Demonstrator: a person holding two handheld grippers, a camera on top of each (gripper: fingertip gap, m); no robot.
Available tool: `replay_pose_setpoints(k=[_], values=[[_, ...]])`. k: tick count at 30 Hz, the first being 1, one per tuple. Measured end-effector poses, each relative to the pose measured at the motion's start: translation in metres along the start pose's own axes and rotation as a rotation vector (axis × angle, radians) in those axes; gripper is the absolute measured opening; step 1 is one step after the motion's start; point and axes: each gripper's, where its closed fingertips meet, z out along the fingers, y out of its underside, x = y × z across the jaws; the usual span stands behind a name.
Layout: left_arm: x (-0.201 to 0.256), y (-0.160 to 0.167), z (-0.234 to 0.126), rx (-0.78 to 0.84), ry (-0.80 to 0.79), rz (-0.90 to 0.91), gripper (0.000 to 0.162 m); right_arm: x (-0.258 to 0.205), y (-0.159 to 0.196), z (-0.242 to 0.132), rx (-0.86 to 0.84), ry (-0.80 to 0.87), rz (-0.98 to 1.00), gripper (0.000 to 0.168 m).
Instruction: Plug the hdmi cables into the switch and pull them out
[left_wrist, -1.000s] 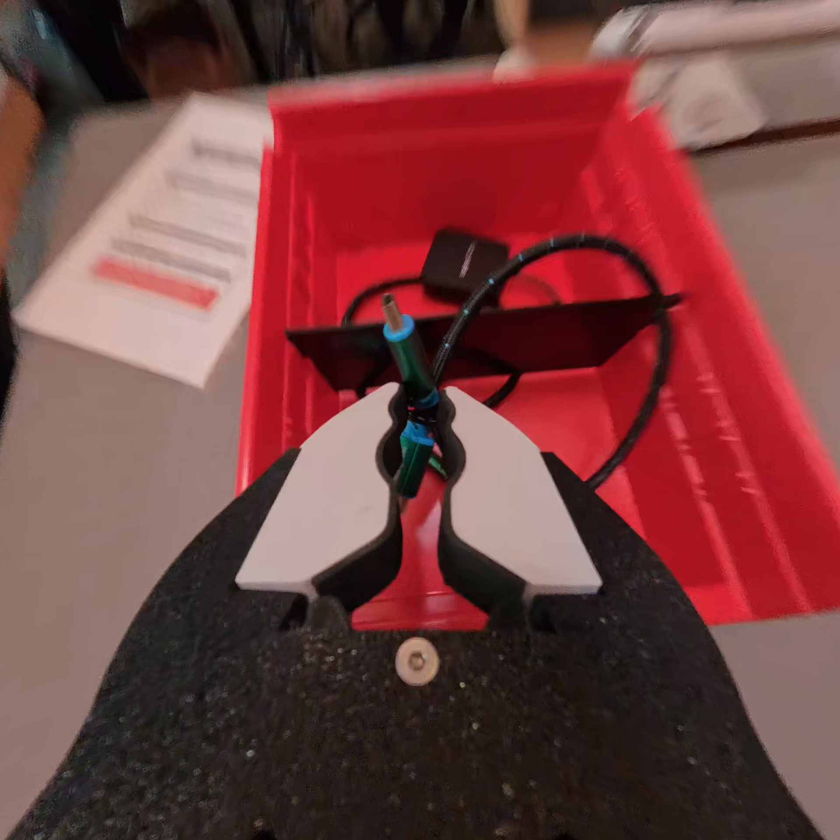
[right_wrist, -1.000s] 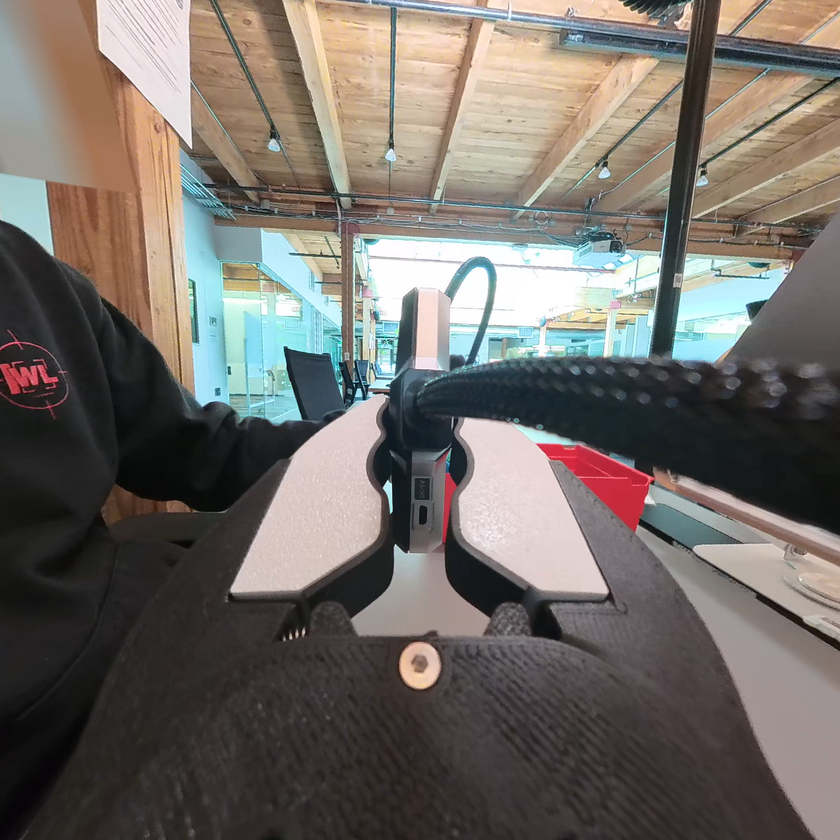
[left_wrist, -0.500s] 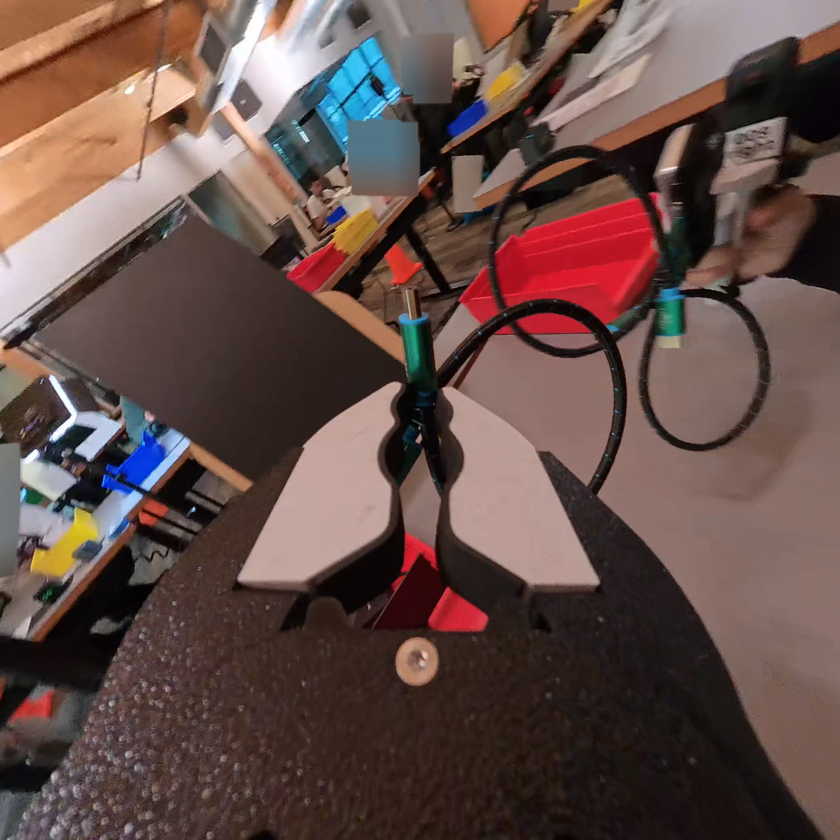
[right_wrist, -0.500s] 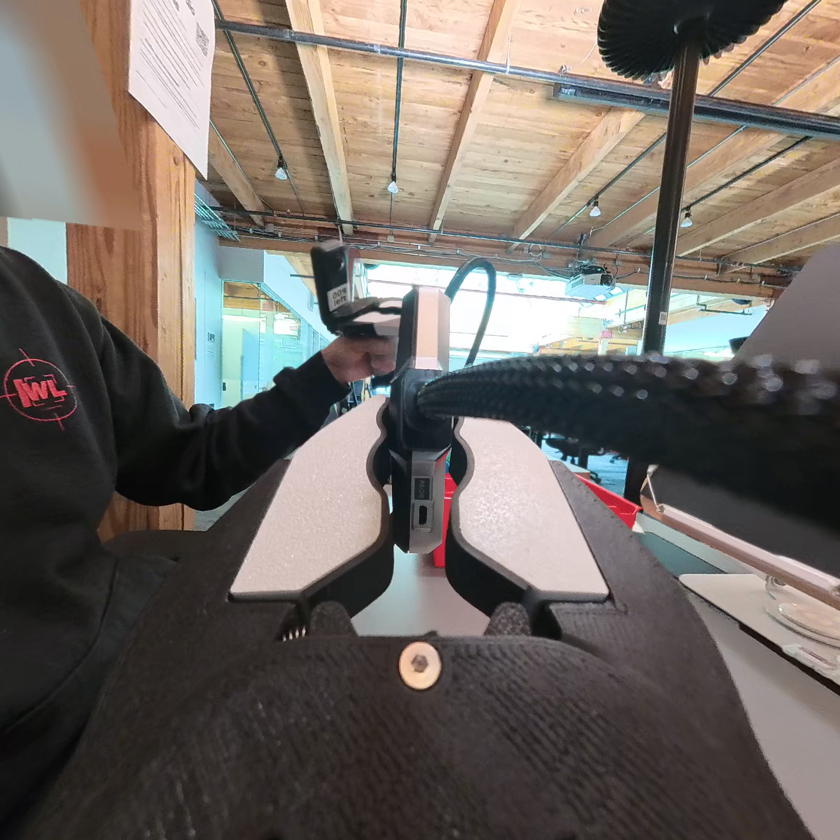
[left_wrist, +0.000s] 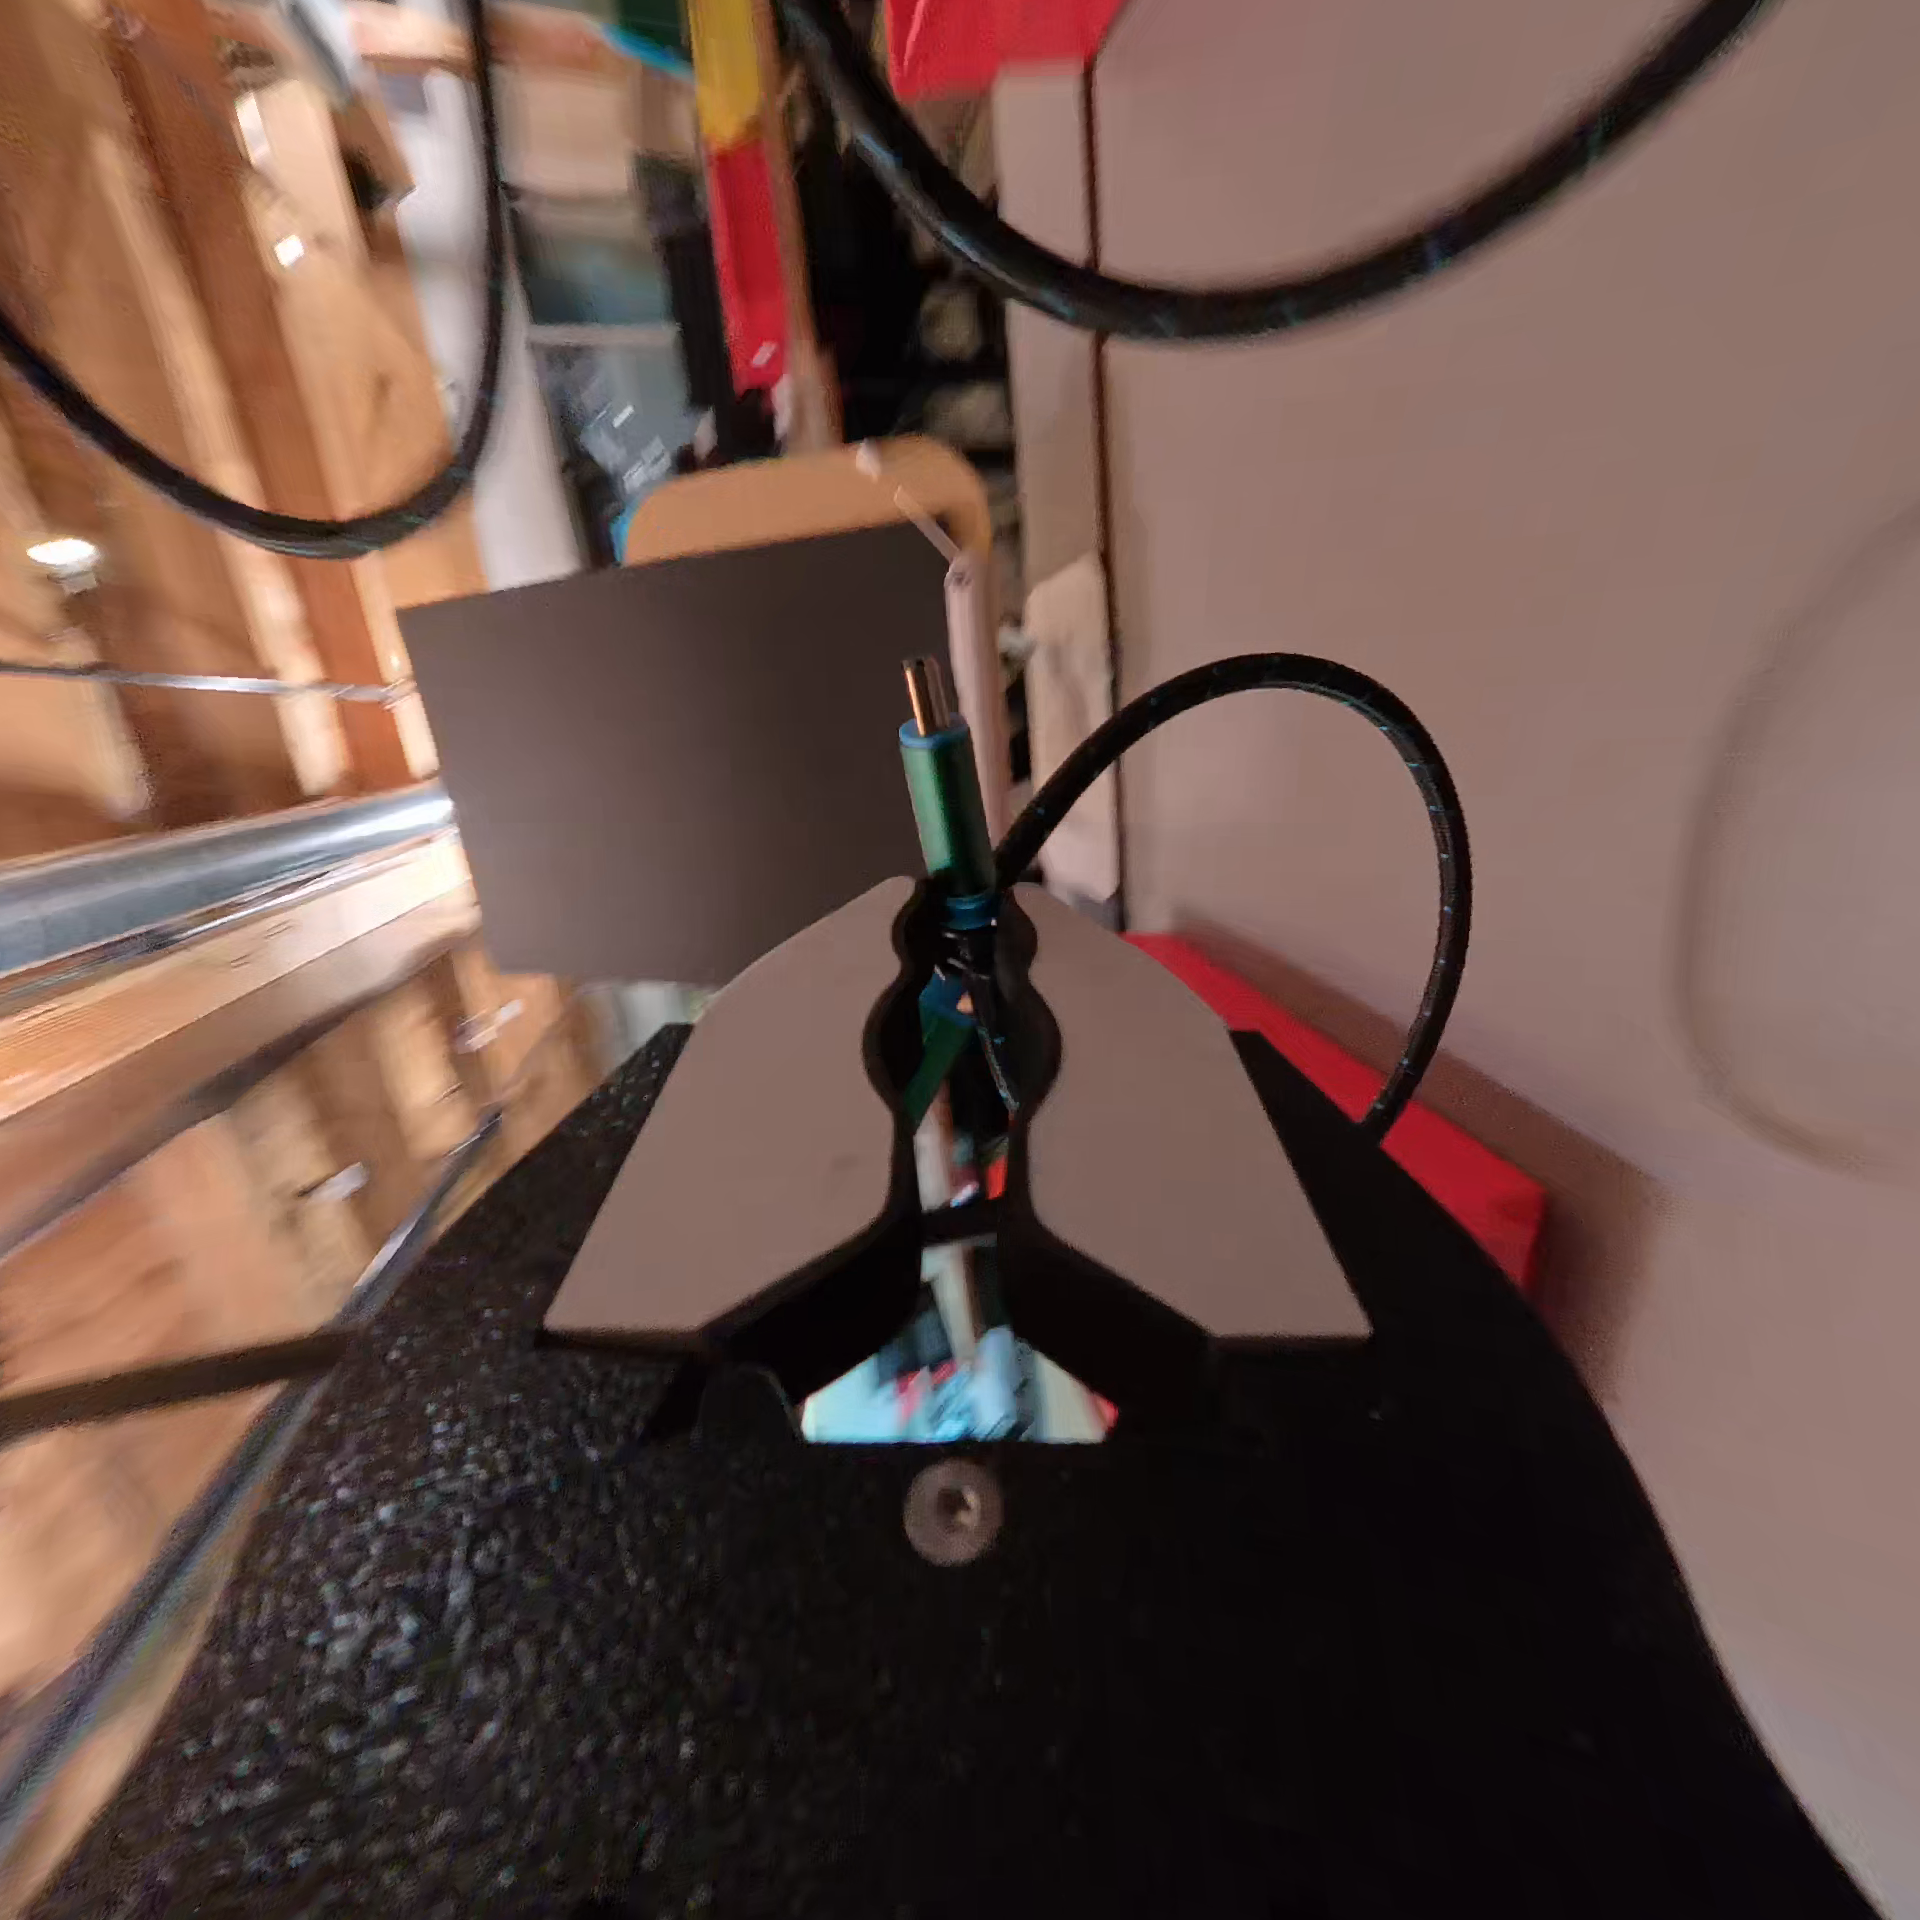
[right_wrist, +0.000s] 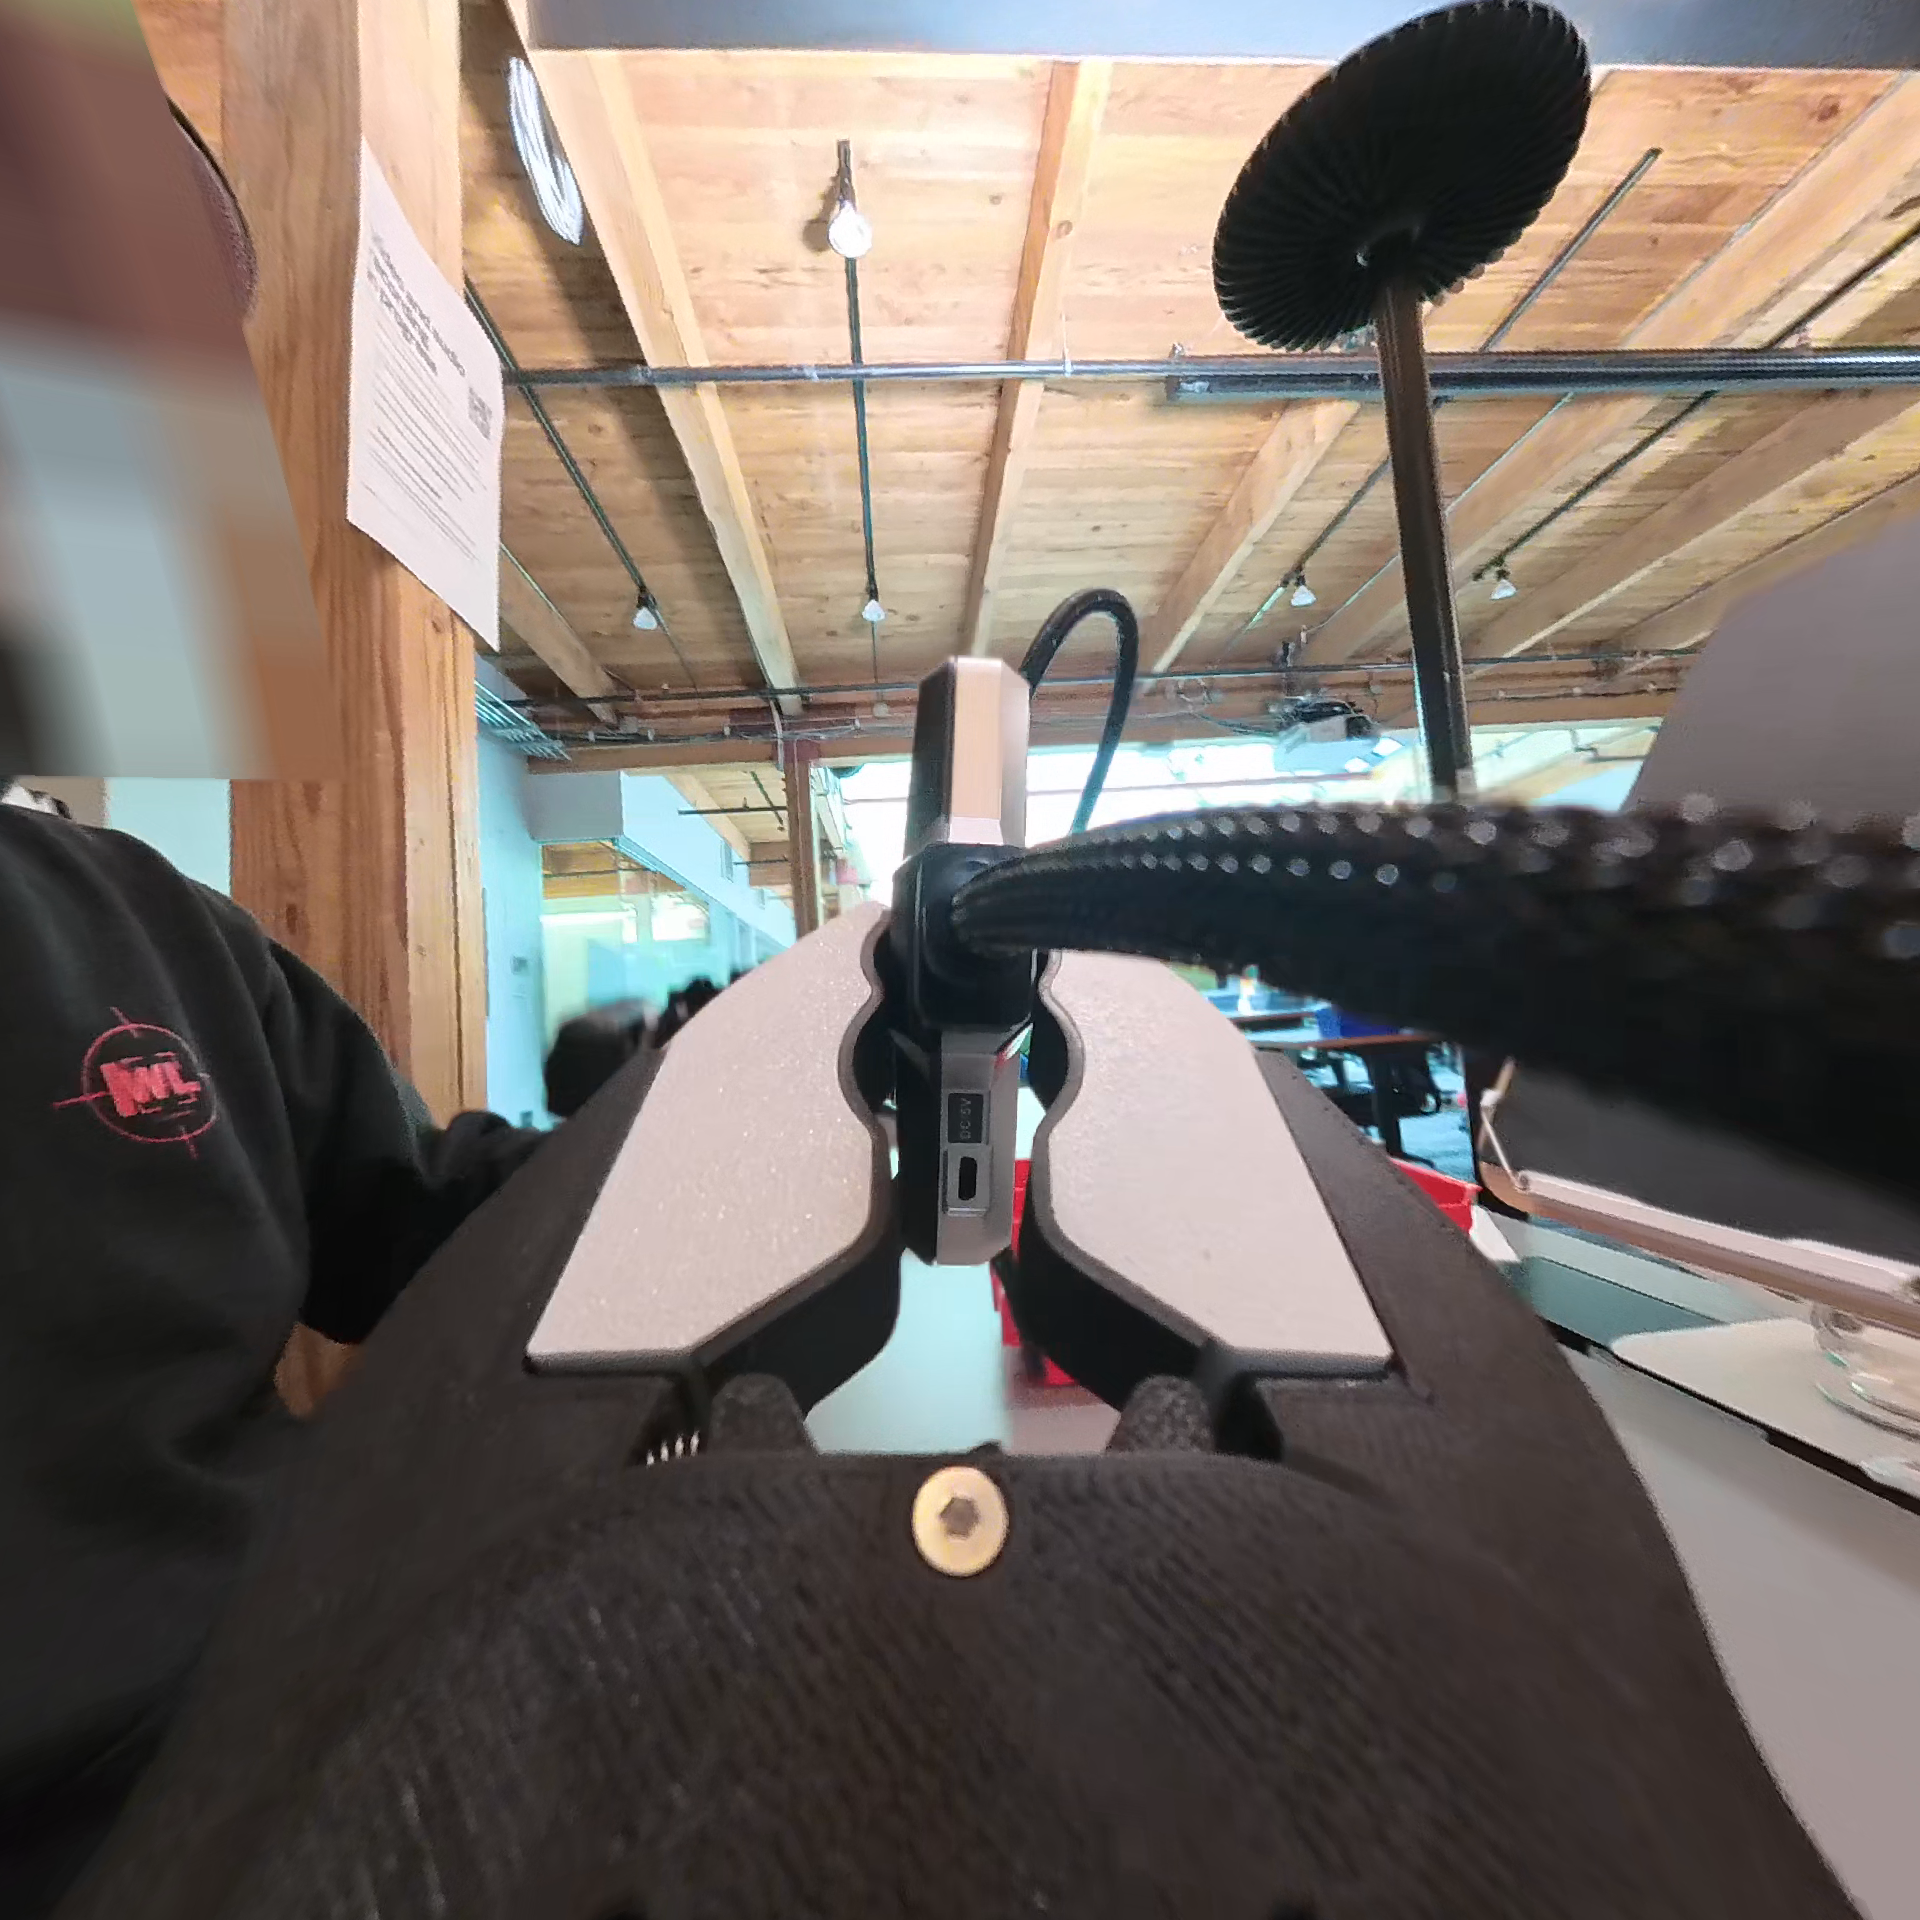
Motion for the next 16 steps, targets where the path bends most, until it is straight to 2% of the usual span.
replay_pose_setpoints(k=[2, 4, 8, 11, 16], values=[[0.014, 0.005, 0.011, -0.122, -0.161, 0.081, 0.01, -0.003, -0.005, -0.005, 0.033, -0.031, 0.016, 0.022], [0.035, 0.007, 0.02, -0.172, -0.231, 0.132, 0.01, -0.006, -0.01, -0.008, 0.071, -0.062, 0.032, 0.022], [0.082, 0.001, 0.033, -0.149, -0.157, 0.067, 0.012, -0.007, -0.016, -0.014, 0.11, -0.082, 0.047, 0.022], [0.114, -0.01, 0.034, -0.094, 0.036, -0.032, 0.015, -0.005, -0.015, -0.016, 0.105, -0.079, 0.048, 0.022], [0.152, -0.046, 0.017, 0.082, 0.426, -0.368, 0.022, -0.001, -0.014, -0.019, 0.104, -0.06, 0.051, 0.022]])
